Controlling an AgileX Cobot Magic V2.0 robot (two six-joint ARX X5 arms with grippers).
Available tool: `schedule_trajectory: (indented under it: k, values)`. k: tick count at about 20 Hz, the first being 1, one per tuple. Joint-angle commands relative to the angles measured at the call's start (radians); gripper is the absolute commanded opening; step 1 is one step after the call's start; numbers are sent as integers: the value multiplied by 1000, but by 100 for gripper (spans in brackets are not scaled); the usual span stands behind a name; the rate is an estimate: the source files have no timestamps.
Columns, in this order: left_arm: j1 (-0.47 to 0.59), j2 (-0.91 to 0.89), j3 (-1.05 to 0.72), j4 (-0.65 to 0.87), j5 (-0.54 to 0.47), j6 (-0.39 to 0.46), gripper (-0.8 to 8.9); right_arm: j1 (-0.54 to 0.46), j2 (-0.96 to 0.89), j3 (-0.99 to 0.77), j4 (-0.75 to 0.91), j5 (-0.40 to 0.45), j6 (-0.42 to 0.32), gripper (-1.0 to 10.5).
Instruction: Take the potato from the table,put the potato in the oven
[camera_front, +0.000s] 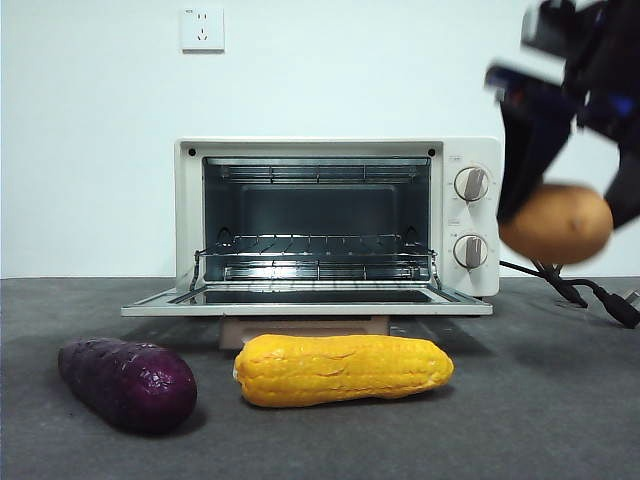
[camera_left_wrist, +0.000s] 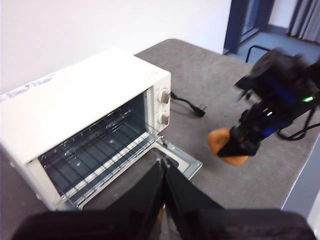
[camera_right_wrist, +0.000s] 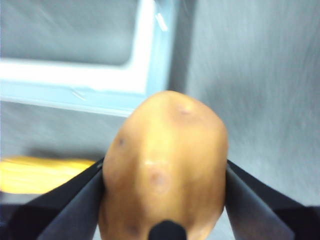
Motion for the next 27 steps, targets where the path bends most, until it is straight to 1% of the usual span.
schedule_trajectory:
  k: [1, 4, 7, 11, 13, 15, 16, 18, 22, 24, 25, 27]
  values:
    - [0, 6, -10, -10, -7, 15, -8, 21, -26, -8, 58, -30, 36, -13]
    - [0, 19, -10, -23, -7, 31, -8, 66, -1, -8, 198, -69, 81, -14]
    - [0, 21, -10, -41, -23, 31, -8, 114, 82, -7, 377, -68, 141, -15]
    - [0, 21, -10, -63, -30, 31, -8, 129, 237, -5, 633, -63, 247, -16]
    - [0, 21, -10, -82, -30, 30, -8, 129, 322, 14, 733, -26, 292, -16]
    - [0, 21, -10, -98, -30, 30, -8, 129, 399, 45, 808, 13, 322, -16]
    - [-1, 21, -10, -106, -29, 30, -8, 129, 433, 63, 851, 18, 331, -16]
    - [-2, 21, -10, -128, -29, 30, -8, 130, 489, 102, 915, 58, 335, -16]
    - [-2, 20, -10, -154, -29, 31, -8, 129, 578, 184, 957, 194, 338, -16]
    - [-2, 20, -10, -157, -29, 31, -8, 124, 609, 202, 1010, 208, 351, -16]
    - [-2, 20, -10, -156, -29, 31, -8, 124, 624, 211, 1017, 224, 365, -16]
    - [-2, 21, -10, -157, -29, 31, -8, 124, 654, 225, 1025, 258, 368, -16]
